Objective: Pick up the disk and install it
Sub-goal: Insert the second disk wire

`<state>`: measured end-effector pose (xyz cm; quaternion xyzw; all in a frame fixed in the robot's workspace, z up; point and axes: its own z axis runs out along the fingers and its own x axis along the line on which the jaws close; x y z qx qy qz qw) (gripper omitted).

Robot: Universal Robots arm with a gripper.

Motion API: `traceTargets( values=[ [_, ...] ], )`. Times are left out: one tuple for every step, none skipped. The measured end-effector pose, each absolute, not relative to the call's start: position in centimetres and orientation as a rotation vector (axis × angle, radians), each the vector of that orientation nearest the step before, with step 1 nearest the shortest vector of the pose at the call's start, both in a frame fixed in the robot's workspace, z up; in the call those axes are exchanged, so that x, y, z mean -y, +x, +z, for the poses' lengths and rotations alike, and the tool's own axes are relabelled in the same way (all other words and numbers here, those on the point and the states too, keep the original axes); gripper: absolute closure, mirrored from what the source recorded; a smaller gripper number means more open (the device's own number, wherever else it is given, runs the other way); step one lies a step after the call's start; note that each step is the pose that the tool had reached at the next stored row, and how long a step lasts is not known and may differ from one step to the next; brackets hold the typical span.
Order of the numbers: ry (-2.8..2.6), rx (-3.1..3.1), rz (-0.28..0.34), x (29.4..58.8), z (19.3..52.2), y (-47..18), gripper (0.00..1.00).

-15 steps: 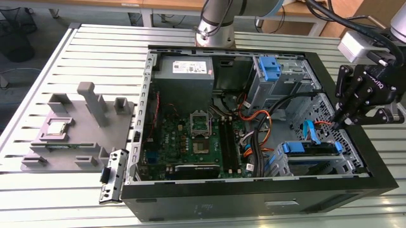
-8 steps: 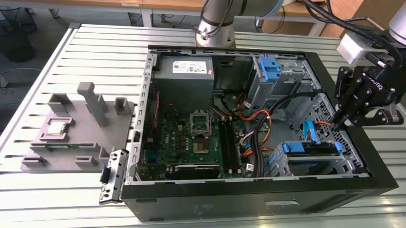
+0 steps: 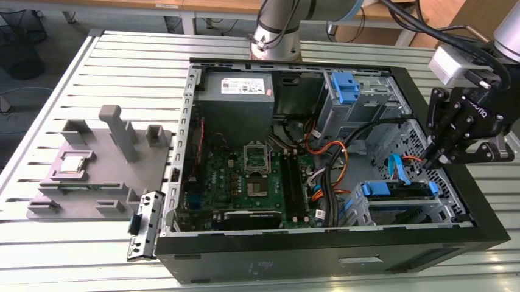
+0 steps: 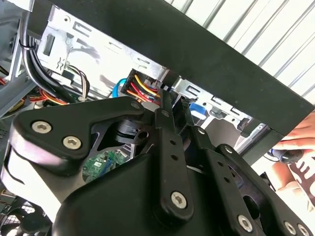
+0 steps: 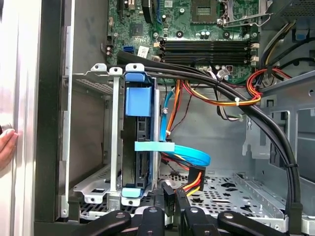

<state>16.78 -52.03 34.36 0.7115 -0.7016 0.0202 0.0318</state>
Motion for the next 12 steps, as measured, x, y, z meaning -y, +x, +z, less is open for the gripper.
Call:
traceTargets(
  values=[
    [2.191, 2.160, 0.063, 52.04, 34.32, 16.74, 0.76],
    [2.191, 2.160, 0.064, 52.04, 34.29, 16.70, 0.76],
    [2.191, 2.160, 0.064, 52.04, 34.29, 16.70, 0.76],
    [2.191, 2.160, 0.064, 52.04, 34.29, 16.70, 0.76],
    [2.191, 2.160, 0.064, 52.04, 34.29, 16.70, 0.76],
    [2.191, 2.160, 0.064, 52.04, 34.28, 16.69, 0.76],
    [2.191, 2.160, 0.063, 52.04, 34.28, 16.69, 0.76],
    [2.191, 2.160, 0.063, 52.04, 34.28, 16.69, 0.76],
    [2.191, 2.160, 0.063, 52.04, 34.28, 16.69, 0.76],
    [2.191, 2.160, 0.063, 52.04, 34.28, 16.69, 0.76],
    [2.191, 2.160, 0.063, 52.04, 34.28, 16.68, 0.78],
    [2.191, 2.160, 0.063, 52.04, 34.28, 16.68, 0.78]
  ],
)
